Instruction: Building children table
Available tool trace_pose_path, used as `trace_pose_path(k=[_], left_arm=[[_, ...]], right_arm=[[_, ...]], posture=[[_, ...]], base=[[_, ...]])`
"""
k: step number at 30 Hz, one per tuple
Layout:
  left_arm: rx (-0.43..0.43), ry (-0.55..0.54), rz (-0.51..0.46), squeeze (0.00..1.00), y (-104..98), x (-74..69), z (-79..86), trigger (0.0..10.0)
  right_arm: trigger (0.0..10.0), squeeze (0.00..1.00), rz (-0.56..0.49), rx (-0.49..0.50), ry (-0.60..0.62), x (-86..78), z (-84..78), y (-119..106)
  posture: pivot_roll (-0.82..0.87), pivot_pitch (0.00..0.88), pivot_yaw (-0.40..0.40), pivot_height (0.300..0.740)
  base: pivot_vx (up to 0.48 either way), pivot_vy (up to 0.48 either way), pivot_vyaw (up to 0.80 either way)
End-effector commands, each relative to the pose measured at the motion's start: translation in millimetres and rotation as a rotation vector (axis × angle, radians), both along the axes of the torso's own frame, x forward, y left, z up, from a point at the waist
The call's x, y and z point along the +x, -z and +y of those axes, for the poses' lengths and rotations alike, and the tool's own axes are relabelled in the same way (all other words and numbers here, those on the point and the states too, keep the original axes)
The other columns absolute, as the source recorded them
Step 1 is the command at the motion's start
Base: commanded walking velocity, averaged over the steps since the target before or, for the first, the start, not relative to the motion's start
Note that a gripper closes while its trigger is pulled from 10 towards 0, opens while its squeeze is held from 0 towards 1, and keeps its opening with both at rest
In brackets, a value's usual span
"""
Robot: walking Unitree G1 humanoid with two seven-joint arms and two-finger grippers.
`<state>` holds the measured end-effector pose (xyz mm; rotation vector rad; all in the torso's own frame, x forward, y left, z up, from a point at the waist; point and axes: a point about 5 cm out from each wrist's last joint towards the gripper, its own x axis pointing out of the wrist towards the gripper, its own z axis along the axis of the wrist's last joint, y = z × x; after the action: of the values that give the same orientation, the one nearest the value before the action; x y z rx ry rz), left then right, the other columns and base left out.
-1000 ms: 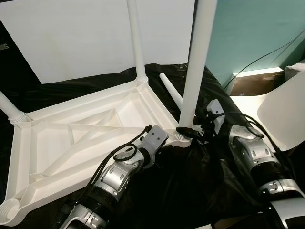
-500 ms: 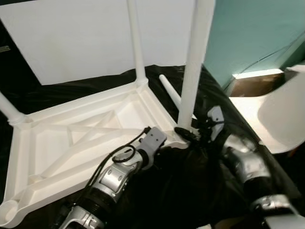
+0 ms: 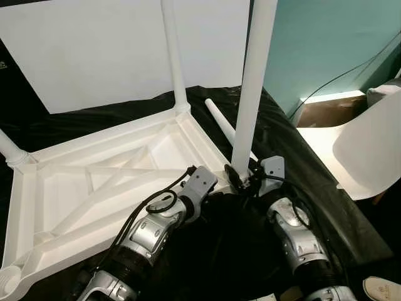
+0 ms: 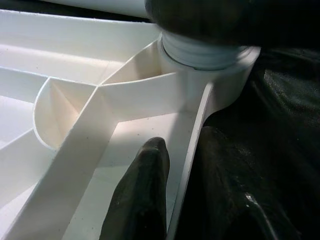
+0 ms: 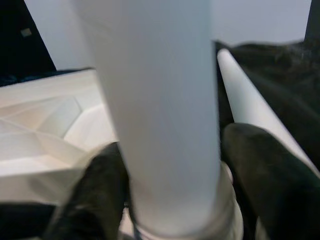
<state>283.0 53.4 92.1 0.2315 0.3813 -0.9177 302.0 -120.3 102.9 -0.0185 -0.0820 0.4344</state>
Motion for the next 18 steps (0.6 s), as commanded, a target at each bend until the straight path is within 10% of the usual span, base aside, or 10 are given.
trace_pose_path(k=[1,2,3,11,12,13,14,18], left_arm=[[0.036,0.107,0.198,0.00,34,-21.8,0.6,10.0],[0.034,0.105,0.197,0.00,34,-21.5,0.7,10.0],[0.033,0.103,0.198,0.00,34,-21.7,0.5,10.0],[0.031,0.101,0.197,0.00,35,-20.7,-1.1,10.0],[0.032,0.102,0.195,0.00,35,-20.5,-1.0,10.0],[0.032,0.102,0.195,0.00,35,-20.5,-1.0,10.0],[0.034,0.103,0.194,0.00,35,-20.4,-0.7,10.0],[0.038,0.103,0.192,0.00,35,-20.3,0.4,10.0]], right_arm=[[10.0,1.00,0.032,0.009,-0.035,1.0,1.7,3],[10.0,1.00,0.014,-0.012,-0.073,3.1,2.6,-1],[10.0,0.00,0.011,-0.045,-0.133,8.1,-0.1,-6],[10.0,0.00,0.121,-0.156,-0.278,26.4,-20.4,-12],[6.1,0.00,0.138,-0.170,-0.321,26.2,-23.0,-13],[6.1,0.00,0.138,-0.170,-0.321,26.2,-23.0,-13],[0.0,0.00,0.148,-0.178,-0.358,25.2,-24.2,-14],[0.0,0.00,0.158,-0.179,-0.391,24.0,-25.2,-15]], posture=[[0.05,0.000,0.028,0.740],[0.05,0.000,0.025,0.740],[0.05,0.000,0.020,0.740],[0.05,0.000,0.007,0.740],[0.05,0.000,0.007,0.740],[0.05,0.000,0.007,0.740],[0.05,0.000,0.007,0.740],[0.05,0.000,0.004,0.740]], base=[[0.000,0.000,0.00],[0.000,0.000,0.00],[0.000,0.000,0.00],[0.000,0.000,0.00],[0.000,0.000,0.00],[0.000,0.000,0.00],[0.000,0.000,0.00],[0.000,0.000,0.00]])
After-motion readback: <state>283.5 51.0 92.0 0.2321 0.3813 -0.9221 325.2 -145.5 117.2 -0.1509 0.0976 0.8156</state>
